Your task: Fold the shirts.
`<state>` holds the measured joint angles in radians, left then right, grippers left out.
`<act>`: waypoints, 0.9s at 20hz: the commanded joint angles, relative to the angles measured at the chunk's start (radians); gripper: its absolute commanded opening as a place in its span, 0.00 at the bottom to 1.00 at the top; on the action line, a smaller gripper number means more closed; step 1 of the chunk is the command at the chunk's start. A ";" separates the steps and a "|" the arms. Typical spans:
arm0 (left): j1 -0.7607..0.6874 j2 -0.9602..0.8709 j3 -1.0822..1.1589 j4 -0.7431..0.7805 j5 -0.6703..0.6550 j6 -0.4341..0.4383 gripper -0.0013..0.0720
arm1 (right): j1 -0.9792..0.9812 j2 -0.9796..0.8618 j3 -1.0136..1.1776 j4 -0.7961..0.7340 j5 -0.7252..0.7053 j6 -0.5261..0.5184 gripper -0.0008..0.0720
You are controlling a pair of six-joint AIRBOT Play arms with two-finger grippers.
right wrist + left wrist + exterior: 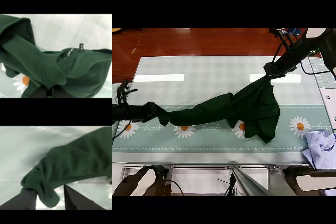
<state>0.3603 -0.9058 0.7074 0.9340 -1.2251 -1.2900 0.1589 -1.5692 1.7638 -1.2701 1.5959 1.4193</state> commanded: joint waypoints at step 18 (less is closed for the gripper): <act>-0.676 -0.172 0.190 -0.272 0.248 -0.005 0.77 | 0.000 0.000 0.000 0.005 -0.053 -0.002 0.23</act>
<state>-0.2165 -1.0008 0.8959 0.6655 -1.0340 -1.2945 0.1589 -1.5700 1.7638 -1.2648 1.5494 1.4216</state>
